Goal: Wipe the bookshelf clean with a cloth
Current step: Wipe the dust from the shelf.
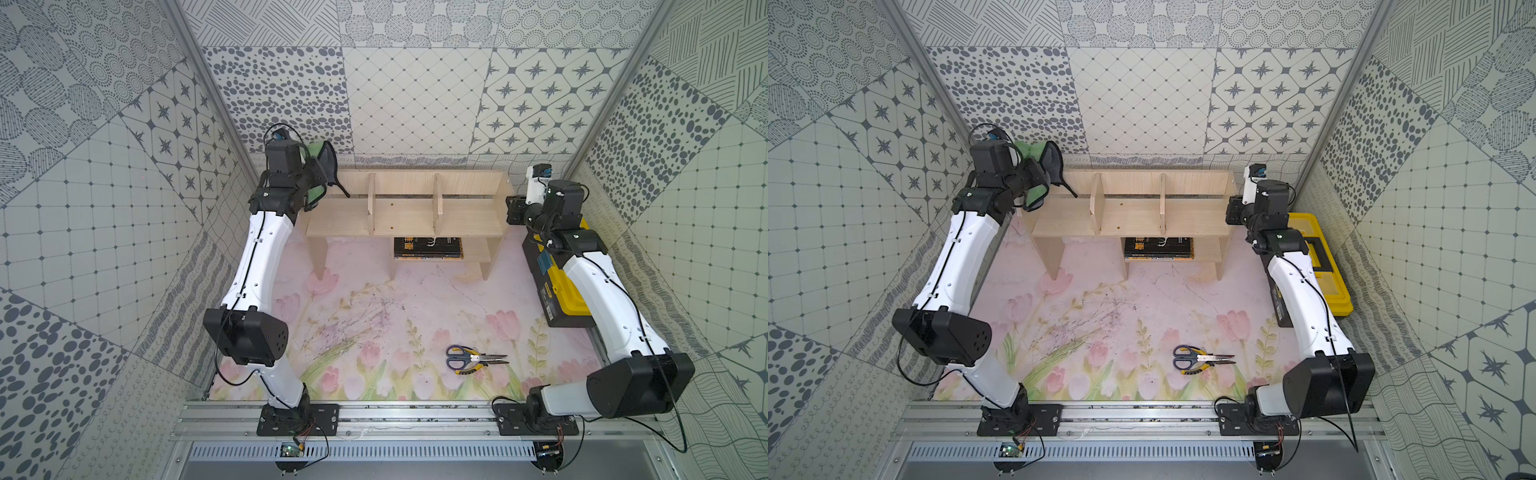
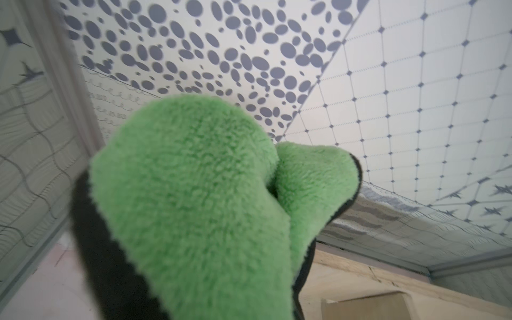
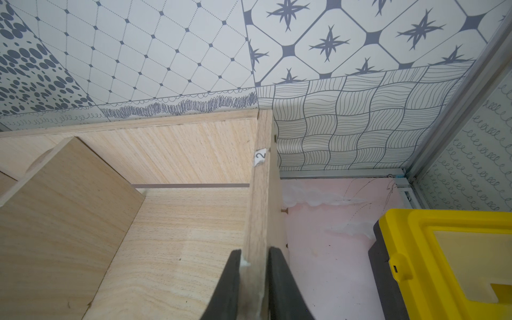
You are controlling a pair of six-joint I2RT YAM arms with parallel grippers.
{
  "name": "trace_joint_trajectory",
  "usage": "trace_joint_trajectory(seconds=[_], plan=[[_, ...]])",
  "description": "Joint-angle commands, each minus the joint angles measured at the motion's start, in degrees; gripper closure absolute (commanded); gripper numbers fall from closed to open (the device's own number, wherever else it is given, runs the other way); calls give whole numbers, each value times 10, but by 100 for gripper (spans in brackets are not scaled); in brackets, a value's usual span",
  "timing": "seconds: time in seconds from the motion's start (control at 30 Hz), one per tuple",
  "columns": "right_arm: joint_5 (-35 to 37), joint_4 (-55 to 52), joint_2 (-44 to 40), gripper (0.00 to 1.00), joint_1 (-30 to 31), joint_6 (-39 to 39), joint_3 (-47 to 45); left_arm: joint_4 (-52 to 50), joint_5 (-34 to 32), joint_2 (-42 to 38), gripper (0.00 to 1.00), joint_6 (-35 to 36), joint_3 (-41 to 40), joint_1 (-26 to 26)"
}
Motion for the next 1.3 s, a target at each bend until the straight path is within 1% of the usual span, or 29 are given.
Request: trace_joint_trajectory(seconds=[0.0,0.13,0.2,0.23,0.27,0.3,0.33,0.43,0.47,0.53,0.63,0.67,0.77,0.83,1.0,1.07,1.17,1.27], plan=[[-75,7,-20,100,6,33,-1,17,155,20,100,48,8,-51],[-70,7,-28,100,6,28,-9,10,178,25,100,66,-7,-74],[-68,7,-30,100,6,27,-11,17,189,12,100,67,-44,-79],[-68,7,-31,100,6,27,-11,17,199,-1,100,66,-74,-82],[-70,7,-32,100,6,27,-11,40,207,-15,100,66,-107,-82],[-71,7,-33,100,7,29,-11,46,207,-31,100,65,-138,-82],[-73,7,-34,100,6,29,-11,48,189,-49,100,61,-171,-83],[-76,8,-35,100,6,31,-11,39,92,-104,100,41,-247,-81],[-75,7,-36,100,6,31,-11,36,69,-120,100,35,-268,-82],[-74,7,-37,100,7,30,-12,16,31,-141,100,33,-289,-80],[-76,11,-41,100,6,31,-17,-57,-39,-158,100,36,-291,-80],[-76,12,-43,100,6,31,-19,-67,-62,-167,100,36,-300,-80],[-77,15,-45,100,6,32,-25,-58,-95,-198,100,33,-331,-71],[-78,16,-45,100,6,33,-26,-63,-107,-197,100,33,-316,-64],[-86,17,-45,100,6,38,-24,-66,-104,-154,100,37,-225,-55],[-88,18,-45,100,6,38,-24,-61,-100,-131,100,40,-174,-56],[-94,18,-42,100,6,36,-20,-73,-141,-98,100,50,-86,-53],[-101,18,-39,100,6,35,-15,-84,-158,-72,100,50,-11,-33]])
